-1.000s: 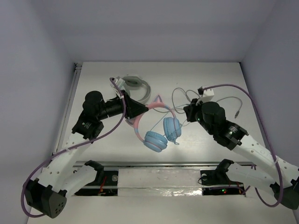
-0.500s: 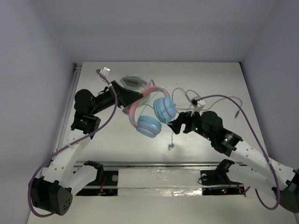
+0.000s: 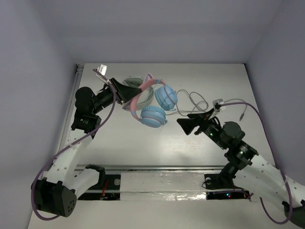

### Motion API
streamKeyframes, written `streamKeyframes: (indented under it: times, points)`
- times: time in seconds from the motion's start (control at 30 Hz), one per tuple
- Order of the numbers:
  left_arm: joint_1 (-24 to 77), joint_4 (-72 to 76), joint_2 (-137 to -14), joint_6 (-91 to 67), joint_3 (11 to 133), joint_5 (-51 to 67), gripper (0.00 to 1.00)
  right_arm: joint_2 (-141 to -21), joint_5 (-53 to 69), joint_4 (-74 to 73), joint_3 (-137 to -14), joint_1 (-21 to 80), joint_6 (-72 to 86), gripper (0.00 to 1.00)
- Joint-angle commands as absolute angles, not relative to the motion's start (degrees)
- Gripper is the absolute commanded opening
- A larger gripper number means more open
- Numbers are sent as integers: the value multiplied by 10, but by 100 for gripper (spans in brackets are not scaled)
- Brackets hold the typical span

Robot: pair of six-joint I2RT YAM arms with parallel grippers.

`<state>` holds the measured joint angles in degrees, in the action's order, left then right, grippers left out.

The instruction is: Wrap the headphones

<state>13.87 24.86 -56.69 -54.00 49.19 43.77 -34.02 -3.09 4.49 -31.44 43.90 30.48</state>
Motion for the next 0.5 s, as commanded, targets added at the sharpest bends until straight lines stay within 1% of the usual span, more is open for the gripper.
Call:
streamKeyframes:
  times: [0.0, 0.17, 0.3, 0.33, 0.37, 0.47]
  points:
    - [137, 273, -550, -549, 548, 425, 0, -381, -41, 120, -282, 436, 311, 91]
    - [137, 251, -547, -535, 569, 415, 0, -440, -26, 215, -244, 436, 316, 90]
    - [137, 229, -543, -523, 579, 411, 0, -522, -32, 288, -236, 436, 313, 89]
    - [137, 229, -541, -522, 580, 411, 0, -562, -40, 309, -234, 436, 311, 89]
    - [137, 228, -541, -523, 579, 411, 0, -584, -67, 360, -231, 436, 309, 89]
    - [137, 225, -537, -520, 577, 411, 0, -681, -70, 428, -250, 436, 289, 88]
